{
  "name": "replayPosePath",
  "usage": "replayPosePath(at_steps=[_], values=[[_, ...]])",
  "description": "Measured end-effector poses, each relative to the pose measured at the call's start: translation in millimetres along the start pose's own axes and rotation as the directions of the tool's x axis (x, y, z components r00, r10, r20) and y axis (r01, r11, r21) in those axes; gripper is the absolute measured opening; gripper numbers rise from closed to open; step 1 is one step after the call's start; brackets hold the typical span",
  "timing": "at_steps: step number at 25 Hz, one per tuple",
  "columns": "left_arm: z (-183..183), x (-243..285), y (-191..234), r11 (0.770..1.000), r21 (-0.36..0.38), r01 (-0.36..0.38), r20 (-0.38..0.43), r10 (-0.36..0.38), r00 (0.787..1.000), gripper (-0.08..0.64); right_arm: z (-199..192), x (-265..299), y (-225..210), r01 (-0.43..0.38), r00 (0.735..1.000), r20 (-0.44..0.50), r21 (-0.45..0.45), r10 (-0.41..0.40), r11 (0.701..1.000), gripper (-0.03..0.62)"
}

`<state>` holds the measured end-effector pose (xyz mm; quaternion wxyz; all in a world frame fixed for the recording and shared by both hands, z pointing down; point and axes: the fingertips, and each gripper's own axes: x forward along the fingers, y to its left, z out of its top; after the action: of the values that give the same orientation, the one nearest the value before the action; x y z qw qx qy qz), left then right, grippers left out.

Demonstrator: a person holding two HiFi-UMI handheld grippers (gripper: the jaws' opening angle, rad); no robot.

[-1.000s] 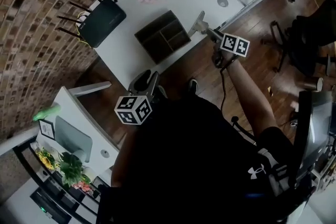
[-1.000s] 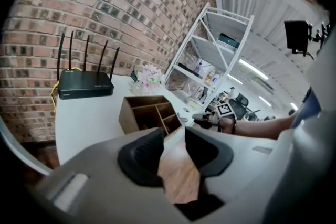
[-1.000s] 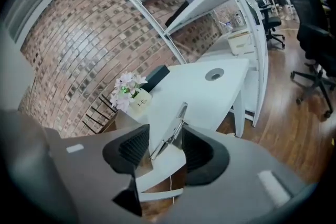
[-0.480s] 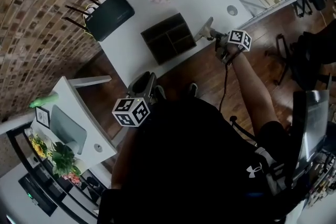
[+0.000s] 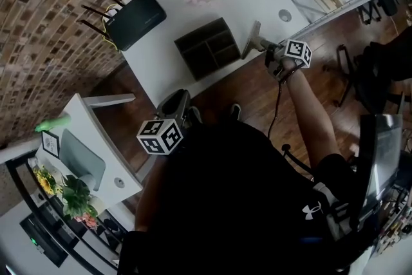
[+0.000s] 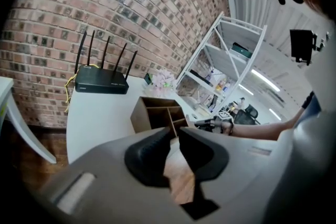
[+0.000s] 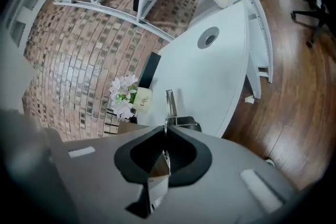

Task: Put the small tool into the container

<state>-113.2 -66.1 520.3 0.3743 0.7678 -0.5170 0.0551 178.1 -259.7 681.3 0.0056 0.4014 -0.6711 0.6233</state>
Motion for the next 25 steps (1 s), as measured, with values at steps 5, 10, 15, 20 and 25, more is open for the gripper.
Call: replayPosePath(at_steps=[5,10,15,20,25], values=[[5,5,-4,0.999,0.02,0.039,-0.008,-0.039,0.999,0.051,14,-29,22,-0.014,0.989,0.146,-0.051,0.021,0.999,0.014],[8,12,-8,0.996,0.039,0.083,-0.022,-0.082,0.996,0.043,29,-73,80,-0.055,0.945,0.31,-0.167,0.105,0.984,0.014],[10,14,-11,0.991,0.051,0.122,-0.038,-0.12,0.992,0.04,24,-102,150,-0.099,0.892,0.401,-0.28,0.21,0.955,0.014],[12,10,-5,0.99,0.053,0.129,-0.04,-0.127,0.991,0.037,10,-101,203,-0.11,0.868,0.402,-0.414,0.29,0.904,0.014],[10,-1,7,0.993,0.041,0.106,-0.034,-0.105,0.994,0.034,-3,-80,222,-0.047,0.879,0.392,-0.499,0.273,0.866,0.012]])
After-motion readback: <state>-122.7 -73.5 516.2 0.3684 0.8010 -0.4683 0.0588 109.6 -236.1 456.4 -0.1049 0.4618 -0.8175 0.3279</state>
